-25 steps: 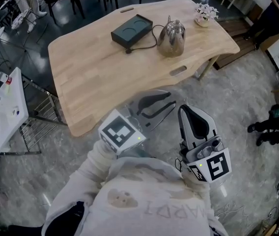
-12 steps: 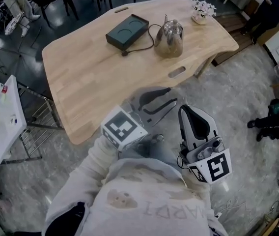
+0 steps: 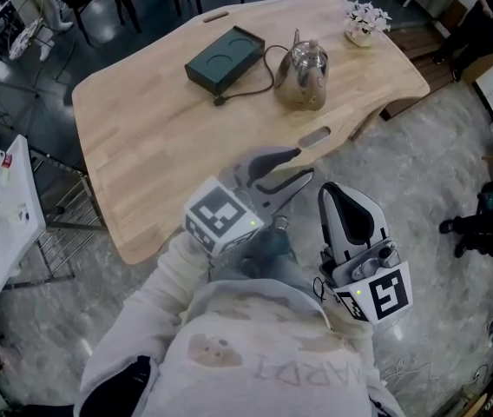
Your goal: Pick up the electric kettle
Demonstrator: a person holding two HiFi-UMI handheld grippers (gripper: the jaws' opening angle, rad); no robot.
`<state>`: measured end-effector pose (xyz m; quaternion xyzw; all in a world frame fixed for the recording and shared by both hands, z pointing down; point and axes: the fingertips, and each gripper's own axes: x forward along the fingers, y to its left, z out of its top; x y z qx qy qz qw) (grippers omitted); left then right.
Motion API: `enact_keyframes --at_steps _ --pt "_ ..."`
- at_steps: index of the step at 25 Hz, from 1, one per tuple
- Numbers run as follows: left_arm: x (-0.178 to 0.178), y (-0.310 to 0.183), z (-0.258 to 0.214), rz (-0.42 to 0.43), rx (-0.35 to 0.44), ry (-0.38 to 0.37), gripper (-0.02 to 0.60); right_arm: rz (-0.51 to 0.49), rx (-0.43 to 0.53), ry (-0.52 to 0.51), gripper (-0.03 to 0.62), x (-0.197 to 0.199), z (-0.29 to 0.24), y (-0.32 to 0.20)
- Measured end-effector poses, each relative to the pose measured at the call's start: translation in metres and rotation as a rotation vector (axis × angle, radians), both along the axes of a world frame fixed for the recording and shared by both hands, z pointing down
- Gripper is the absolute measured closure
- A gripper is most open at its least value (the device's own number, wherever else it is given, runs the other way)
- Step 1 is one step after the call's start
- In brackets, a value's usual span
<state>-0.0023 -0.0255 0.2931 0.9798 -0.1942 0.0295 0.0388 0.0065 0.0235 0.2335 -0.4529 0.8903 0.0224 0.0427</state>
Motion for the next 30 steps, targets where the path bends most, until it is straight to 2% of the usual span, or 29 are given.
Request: enact_keyframes --at_steps 17,30 --pt "0.052 -0.109 0.042 -0.011 -0.068 -0.069 0.442 -0.011 -0.073 -0.005 0.576 0.056 0.018 -0.098" --pt "0.079 -0.167 0.098 -0.027 -0.151 -0.142 0.433 0.007 -0.139 -0.019 0.576 0.096 0.045 -0.143"
